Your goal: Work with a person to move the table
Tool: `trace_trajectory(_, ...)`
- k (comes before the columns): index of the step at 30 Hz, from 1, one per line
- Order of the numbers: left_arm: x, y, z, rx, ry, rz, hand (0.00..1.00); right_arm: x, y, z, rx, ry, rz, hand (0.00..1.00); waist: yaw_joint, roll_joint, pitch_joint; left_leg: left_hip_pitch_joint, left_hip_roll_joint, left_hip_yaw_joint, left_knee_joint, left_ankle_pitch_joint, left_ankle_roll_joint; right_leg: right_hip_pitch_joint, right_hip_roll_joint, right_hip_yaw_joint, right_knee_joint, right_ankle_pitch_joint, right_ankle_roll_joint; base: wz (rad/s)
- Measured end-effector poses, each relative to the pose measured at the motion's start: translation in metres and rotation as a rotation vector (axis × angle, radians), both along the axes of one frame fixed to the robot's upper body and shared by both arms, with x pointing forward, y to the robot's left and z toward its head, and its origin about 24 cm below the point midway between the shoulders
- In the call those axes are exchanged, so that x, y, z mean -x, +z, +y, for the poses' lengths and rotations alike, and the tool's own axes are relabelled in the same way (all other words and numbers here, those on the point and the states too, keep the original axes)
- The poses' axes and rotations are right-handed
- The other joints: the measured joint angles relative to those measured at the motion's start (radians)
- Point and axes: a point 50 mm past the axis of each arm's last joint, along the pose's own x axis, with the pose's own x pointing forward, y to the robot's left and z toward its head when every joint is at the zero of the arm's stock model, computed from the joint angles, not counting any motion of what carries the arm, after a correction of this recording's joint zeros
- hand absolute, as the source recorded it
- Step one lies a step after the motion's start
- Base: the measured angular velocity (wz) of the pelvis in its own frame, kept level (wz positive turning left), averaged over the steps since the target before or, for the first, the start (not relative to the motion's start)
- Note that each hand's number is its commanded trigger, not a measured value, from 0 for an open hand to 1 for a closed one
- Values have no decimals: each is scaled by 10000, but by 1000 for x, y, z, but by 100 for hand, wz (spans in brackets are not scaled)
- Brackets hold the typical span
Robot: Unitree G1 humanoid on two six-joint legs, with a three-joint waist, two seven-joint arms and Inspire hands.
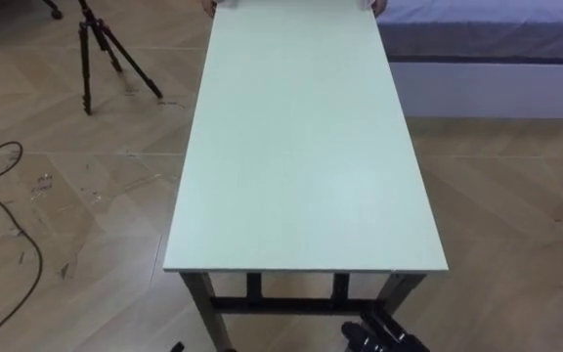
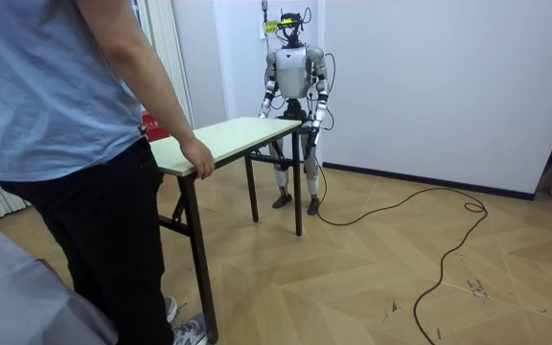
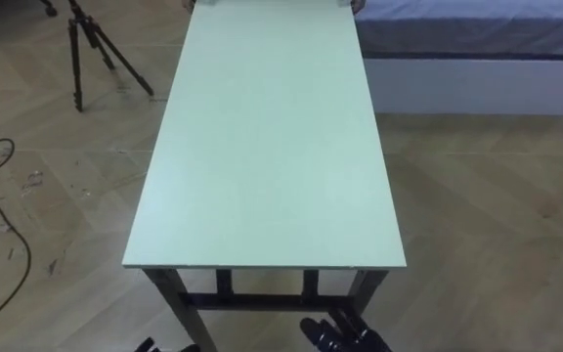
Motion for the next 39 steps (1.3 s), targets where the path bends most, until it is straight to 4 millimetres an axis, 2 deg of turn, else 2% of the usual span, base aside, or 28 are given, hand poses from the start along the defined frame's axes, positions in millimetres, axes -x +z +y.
trace_trajectory(5,-15,15,-10,447,-389,-965,0,-5,9,13,-621,421,-677,0,-15,35,-20,-85,1,-6,20,0,0,-51,0,-19,-4,-2,1,1)
trace_trajectory(10,-17,20,-14,593,-836,-1280,0,-6,14,17,-805,698,-972,0,-12,66,-18,-110,1,4,30,1,-1,-72,-3,-23,9,-2,1,0)
trace_trajectory(18,-22,33,-20,914,-1330,-2015,0,-23,39,27,-1347,1326,-2513,0,-5,206,62,-187,6,1,27,1,0,-190,-10,-23,102,-2,2,0)
trace_trajectory(23,-32,47,-28,1445,-1769,-2977,0,-25,43,31,-1466,1551,-2727,0,-11,289,-34,-220,10,9,32,5,2,-275,-8,27,174,-2,2,-2)
trace_trajectory(27,-32,49,-35,2731,-1055,-3042,0,-24,43,30,-1929,1359,-2661,0,-70,230,-26,-182,8,11,40,7,3,-263,-10,97,191,-3,2,-2)
trace_trajectory(32,-35,54,-38,4050,-35,-3102,0,-24,44,36,-2828,902,-2417,0,-91,35,14,-129,6,67,48,7,4,-267,-21,124,264,-4,5,-2)
trace_trajectory(35,-41,63,-41,4964,381,-3588,0,-24,44,36,-2991,794,-2389,0,-64,-14,33,-145,3,77,37,6,5,-308,-32,119,315,-13,18,0)
trace_trajectory(39,-41,65,-42,5467,690,-3689,0,-24,44,36,-3020,893,-2372,0,-116,-13,32,-152,10,72,28,5,6,-311,-30,80,314,-13,17,0)
